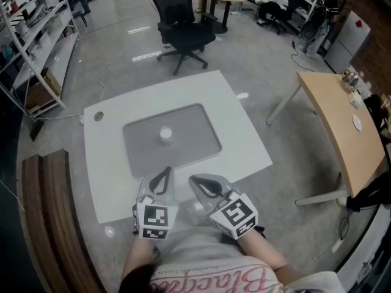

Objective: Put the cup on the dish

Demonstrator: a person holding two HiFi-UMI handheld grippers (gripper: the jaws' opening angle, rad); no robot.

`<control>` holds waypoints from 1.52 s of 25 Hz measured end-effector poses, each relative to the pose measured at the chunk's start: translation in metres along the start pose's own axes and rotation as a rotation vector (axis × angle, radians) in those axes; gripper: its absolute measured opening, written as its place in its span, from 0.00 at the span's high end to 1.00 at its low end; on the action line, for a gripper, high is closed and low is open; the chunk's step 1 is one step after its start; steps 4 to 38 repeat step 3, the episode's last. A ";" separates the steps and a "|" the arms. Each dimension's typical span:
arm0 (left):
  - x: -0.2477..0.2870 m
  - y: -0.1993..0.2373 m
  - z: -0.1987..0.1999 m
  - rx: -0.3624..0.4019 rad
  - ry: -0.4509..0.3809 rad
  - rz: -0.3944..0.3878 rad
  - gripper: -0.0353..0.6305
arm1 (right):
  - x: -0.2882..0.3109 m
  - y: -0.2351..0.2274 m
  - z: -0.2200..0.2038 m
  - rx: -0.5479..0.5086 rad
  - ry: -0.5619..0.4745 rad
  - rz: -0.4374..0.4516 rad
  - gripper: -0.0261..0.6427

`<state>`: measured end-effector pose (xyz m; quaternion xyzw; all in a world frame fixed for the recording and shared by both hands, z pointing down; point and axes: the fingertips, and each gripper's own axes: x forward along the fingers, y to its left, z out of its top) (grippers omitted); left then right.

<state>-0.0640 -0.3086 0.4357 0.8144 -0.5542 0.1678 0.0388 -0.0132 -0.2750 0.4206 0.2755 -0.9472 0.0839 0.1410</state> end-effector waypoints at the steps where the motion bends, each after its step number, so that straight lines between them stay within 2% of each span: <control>1: -0.002 -0.001 0.003 0.003 -0.007 0.002 0.95 | -0.002 0.001 0.002 -0.003 -0.006 0.000 0.96; 38: -0.004 -0.005 0.009 0.009 -0.020 0.007 0.95 | -0.005 0.002 0.005 -0.014 -0.021 0.000 0.96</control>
